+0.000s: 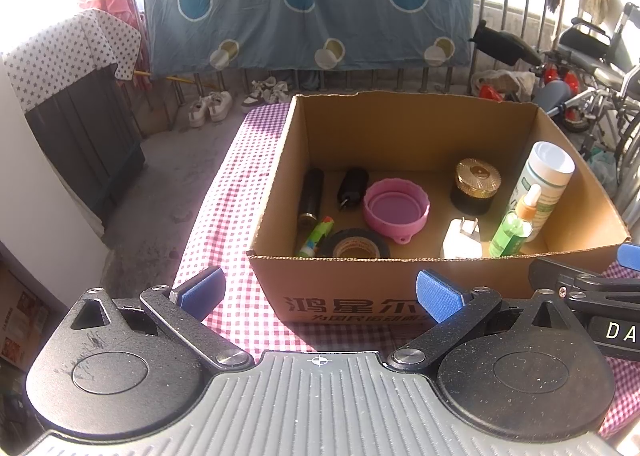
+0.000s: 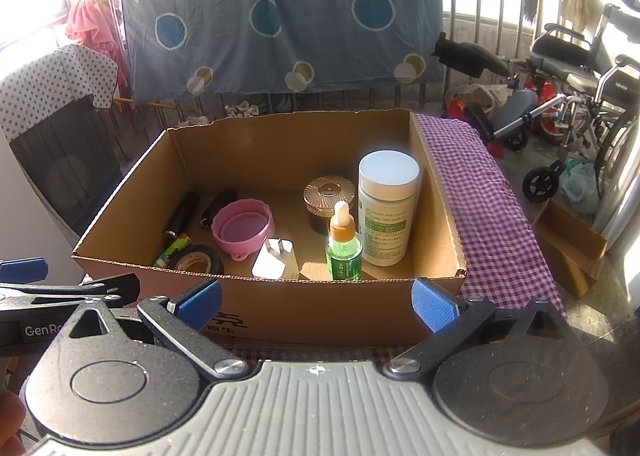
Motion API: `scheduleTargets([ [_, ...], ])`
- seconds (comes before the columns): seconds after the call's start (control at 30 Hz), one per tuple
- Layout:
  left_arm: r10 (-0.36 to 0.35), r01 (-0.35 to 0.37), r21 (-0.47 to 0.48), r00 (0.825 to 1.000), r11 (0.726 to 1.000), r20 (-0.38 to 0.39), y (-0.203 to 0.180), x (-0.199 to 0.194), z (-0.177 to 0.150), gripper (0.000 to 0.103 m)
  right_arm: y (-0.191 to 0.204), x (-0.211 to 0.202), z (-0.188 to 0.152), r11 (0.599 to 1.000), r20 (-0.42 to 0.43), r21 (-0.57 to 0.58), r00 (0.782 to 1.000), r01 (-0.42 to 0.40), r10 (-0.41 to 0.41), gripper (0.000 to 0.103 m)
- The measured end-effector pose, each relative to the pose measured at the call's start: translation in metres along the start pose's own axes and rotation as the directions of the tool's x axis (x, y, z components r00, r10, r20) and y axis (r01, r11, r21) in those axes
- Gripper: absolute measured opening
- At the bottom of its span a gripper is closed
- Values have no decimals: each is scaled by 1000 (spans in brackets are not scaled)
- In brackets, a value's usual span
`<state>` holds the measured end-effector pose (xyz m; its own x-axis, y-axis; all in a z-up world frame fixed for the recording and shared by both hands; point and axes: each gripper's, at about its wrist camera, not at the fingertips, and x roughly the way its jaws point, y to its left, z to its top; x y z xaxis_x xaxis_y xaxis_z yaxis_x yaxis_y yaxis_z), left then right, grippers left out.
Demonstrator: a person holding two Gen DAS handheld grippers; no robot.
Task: Organize rigid objects
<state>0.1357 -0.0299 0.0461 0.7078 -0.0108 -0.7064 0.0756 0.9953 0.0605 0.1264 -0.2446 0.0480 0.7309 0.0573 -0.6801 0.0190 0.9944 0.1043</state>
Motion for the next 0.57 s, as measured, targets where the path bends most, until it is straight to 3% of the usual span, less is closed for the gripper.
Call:
scheduleTargets([
  [0.57, -2, 2, 3, 1000, 1000, 1, 0, 0, 0, 102, -2, -1, 0, 1000, 1, -2, 1000, 1, -1, 103],
])
